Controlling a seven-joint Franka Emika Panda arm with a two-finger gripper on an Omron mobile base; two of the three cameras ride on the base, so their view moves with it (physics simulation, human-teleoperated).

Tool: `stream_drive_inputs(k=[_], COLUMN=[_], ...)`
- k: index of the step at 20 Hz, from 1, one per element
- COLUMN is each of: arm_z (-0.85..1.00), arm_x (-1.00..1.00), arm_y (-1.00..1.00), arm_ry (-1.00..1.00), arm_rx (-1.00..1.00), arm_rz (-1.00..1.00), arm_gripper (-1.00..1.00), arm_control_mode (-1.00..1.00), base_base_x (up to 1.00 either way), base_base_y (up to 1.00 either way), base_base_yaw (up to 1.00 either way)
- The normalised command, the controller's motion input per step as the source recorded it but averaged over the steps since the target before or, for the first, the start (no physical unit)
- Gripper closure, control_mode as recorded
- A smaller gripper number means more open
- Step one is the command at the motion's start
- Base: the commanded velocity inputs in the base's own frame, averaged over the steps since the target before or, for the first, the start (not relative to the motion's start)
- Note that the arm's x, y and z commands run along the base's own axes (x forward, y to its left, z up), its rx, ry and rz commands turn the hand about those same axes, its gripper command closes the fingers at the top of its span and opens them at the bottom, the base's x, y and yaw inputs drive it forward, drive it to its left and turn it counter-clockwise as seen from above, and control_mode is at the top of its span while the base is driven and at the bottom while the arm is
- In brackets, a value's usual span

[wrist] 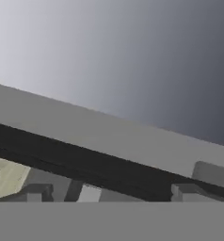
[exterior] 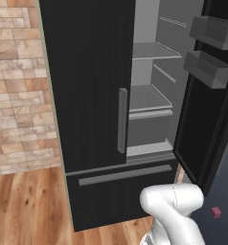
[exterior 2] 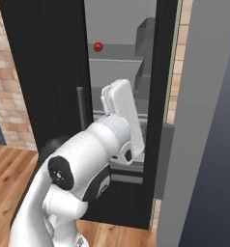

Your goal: Place the garlic in the correct fridge rack based on whether it is a fruit or vegetable. Finally, close the fridge door.

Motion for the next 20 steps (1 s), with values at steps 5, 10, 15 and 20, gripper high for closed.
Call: stream_drive_inputs(k=[5, 10, 15, 20], arm_z=[0.0, 0.0, -0.05, -0.17], arm_x=[0.4, 0.56, 0.67, 0.7], arm_y=[-0.77, -0.7, -0.38, -0.01], arm_ry=[-0.16, 0.0, 0.0, 0.0], arm_rx=[0.41, 0.25, 0.13, 0.04], arm_rz=[0.34, 0.38, 0.38, 0.32], arm_gripper=[-1.0, -1.0, -1.0, -1.0], arm_control_mode=[-1.0, -1.0, -1.0, -1.0], base_base_x=[0.0, 0.0, 0.0, 0.0], base_base_y=[0.0, 0.0, 0.0, 0.0], base_base_yaw=[0.0, 0.0, 0.0, 0.0])
